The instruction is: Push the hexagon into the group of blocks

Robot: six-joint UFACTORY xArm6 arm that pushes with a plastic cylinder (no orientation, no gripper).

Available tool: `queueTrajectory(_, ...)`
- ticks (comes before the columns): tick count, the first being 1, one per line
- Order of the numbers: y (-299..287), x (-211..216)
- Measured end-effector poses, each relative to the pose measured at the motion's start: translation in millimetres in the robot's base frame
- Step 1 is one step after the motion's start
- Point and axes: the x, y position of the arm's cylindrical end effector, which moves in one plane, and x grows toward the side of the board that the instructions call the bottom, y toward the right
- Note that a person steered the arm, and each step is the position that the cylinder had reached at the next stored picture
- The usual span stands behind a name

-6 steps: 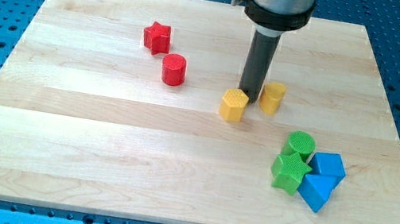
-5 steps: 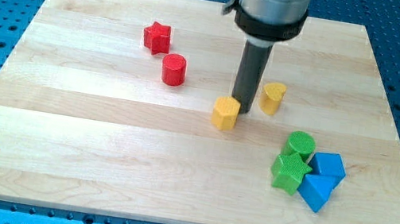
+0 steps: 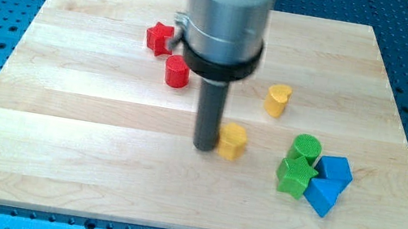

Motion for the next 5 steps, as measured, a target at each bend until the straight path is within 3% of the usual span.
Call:
queueTrajectory(1,39.8,3.2)
queueTrajectory(3,57.3,-5.6)
queueTrajectory(5,36.7,-77.5)
